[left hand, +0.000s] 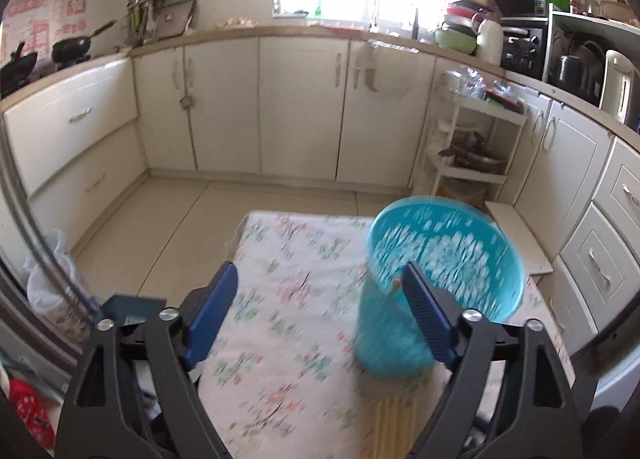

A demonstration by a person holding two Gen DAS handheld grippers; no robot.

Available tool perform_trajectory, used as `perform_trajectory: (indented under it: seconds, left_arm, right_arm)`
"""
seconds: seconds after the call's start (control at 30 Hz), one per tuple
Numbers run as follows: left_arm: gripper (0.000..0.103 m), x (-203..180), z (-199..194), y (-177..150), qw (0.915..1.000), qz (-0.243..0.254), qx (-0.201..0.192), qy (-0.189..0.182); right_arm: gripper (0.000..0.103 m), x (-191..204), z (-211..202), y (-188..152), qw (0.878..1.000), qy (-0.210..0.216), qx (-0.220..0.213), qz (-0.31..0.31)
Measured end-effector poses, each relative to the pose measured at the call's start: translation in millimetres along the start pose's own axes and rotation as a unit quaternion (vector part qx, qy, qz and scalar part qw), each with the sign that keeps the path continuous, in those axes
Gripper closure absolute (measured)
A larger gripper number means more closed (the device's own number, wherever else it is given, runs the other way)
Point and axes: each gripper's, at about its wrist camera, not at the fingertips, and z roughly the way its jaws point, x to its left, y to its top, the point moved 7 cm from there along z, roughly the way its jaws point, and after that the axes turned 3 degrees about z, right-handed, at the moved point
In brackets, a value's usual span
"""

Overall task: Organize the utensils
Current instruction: 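Grasp a loose wooden chopstick with the right gripper and lift it, then move the right gripper over the teal basket and release the chopstick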

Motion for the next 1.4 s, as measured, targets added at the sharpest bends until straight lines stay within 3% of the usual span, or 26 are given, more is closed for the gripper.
perform_trajectory:
  seconds: [0.2,0.27,0.37,0.43,0.57,0.77,0.87,0.97,1.13,1.27,1.4]
  left_arm:
    - [0.021,40,-3,-35,0.9983,-0.032,0.048,0.010]
    - [0.021,48,-6,-43,0.9977,-0.041,0.054,0.007]
    - [0.021,56,-15,-51,0.9973,-0.046,0.057,0.002]
    - [0.021,63,-19,-56,0.9971,-0.049,0.059,-0.001]
    - [0.021,70,-20,-69,0.9954,-0.059,0.075,-0.007]
    - [0.021,66,-13,-94,0.9915,-0.064,0.112,-0.017]
    - [0.021,58,-16,-98,0.9913,-0.059,0.116,-0.023]
    - [0.021,51,-22,-96,0.9919,-0.054,0.112,-0.028]
    - [0.020,47,-31,-95,0.9927,-0.049,0.106,-0.029]
    - [0.019,50,-31,-100,0.9916,-0.057,0.113,-0.030]
    - [0.019,54,-26,-109,0.9892,-0.066,0.127,-0.032]
  right_arm:
    - [0.085,16,8,3,0.990,-0.108,-0.001,-0.086]
    - [0.094,19,10,2,0.988,-0.115,0.002,-0.104]
    - [0.097,15,4,0,0.989,-0.109,0.017,-0.098]
    - [0.097,9,-7,-1,0.995,-0.077,0.019,-0.068]
    - [0.097,9,-59,11,0.999,0.038,-0.021,0.010]
    - [0.097,43,-147,93,0.978,0.141,-0.151,0.031]
    - [0.097,64,-166,143,0.964,0.157,-0.216,0.022]
    - [0.097,80,-162,188,0.953,0.143,-0.266,0.019]
    - [0.097,85,-119,231,0.953,0.089,-0.288,0.034]
    - [0.097,75,-80,230,0.964,0.054,-0.256,0.042]
    - [0.097,73,-72,214,0.971,0.047,-0.234,0.029]
